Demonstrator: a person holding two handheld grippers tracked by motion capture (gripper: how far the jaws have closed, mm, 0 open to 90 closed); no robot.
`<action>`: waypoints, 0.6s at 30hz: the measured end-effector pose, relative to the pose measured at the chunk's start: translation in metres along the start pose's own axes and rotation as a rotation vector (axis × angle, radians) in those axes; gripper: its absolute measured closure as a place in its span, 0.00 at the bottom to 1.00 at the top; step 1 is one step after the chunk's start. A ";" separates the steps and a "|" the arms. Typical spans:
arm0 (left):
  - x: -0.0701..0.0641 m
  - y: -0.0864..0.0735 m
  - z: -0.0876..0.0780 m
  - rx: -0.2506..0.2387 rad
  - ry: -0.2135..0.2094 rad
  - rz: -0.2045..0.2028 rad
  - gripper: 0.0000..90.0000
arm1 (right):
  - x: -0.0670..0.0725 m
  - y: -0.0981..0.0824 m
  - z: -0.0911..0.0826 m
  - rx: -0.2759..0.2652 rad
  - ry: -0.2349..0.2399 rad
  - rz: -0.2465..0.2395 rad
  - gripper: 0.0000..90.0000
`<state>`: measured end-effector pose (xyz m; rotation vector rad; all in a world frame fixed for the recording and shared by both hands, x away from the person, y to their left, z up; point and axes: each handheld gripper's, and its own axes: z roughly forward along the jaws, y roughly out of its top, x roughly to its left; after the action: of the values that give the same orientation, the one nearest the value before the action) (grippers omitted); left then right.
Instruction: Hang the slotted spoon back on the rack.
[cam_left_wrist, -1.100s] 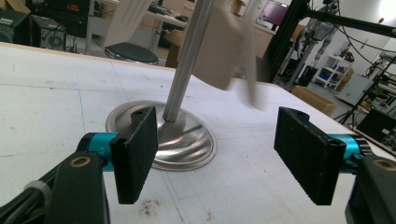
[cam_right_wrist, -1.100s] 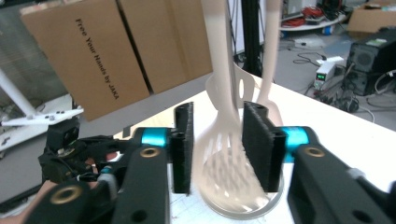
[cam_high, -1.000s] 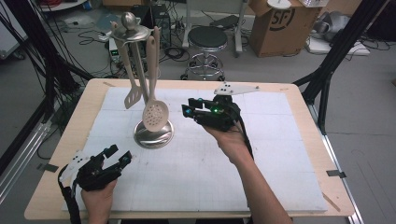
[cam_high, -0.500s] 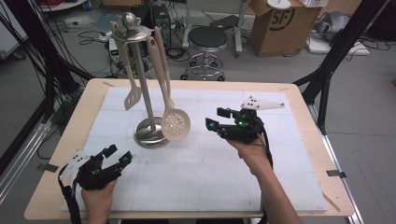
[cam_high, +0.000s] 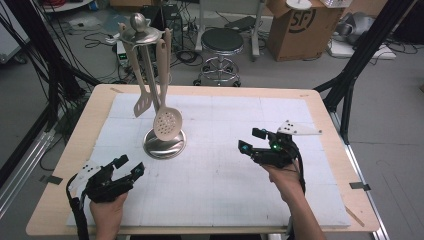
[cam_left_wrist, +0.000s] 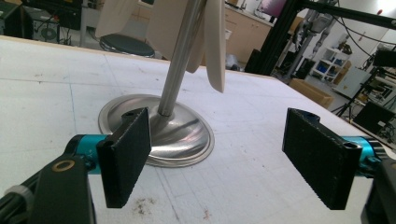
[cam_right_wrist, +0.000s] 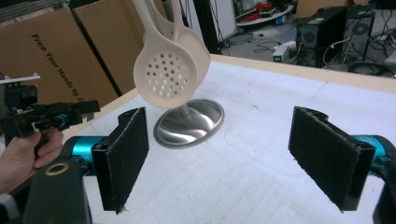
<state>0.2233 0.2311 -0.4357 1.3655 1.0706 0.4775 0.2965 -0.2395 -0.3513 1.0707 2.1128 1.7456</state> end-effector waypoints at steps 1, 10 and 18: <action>0.000 0.000 0.000 0.000 -0.003 -0.002 0.27 | -0.001 -0.003 -0.001 0.006 -0.007 0.006 0.22; 0.002 -0.001 0.002 0.010 -0.008 -0.006 0.26 | -0.007 -0.026 -0.005 0.008 -0.013 0.036 0.20; 0.000 -0.001 0.005 0.019 -0.016 0.002 0.26 | -0.007 -0.043 -0.007 0.030 -0.031 0.024 0.19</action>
<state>0.2267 0.2283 -0.4376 1.3847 1.0631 0.4581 0.2798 -0.2513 -0.3910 1.1280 2.1230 1.7021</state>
